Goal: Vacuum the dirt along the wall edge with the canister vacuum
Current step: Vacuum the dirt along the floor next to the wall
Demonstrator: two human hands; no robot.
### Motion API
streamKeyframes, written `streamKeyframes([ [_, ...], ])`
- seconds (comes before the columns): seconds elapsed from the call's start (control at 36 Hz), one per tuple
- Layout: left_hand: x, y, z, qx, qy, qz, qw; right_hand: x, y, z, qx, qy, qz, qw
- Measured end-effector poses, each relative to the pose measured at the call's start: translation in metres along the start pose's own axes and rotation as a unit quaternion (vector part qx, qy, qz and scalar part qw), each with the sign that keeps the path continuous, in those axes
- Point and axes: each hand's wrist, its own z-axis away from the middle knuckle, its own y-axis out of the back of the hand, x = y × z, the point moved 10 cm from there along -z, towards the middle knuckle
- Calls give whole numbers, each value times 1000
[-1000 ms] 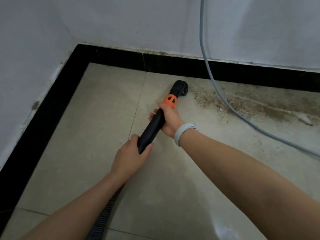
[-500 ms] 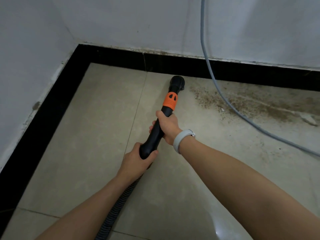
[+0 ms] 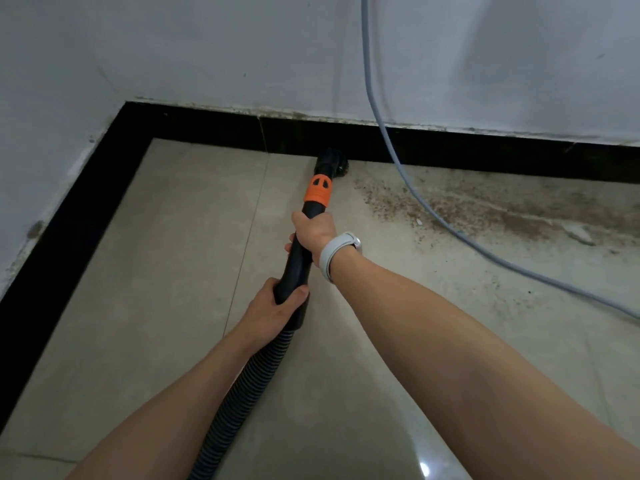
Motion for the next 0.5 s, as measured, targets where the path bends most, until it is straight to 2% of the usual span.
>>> streamKeyframes([
  [0.5,15,-52,-4,-59,-20,-35,997,6,66,-2,29,2,-29,999],
])
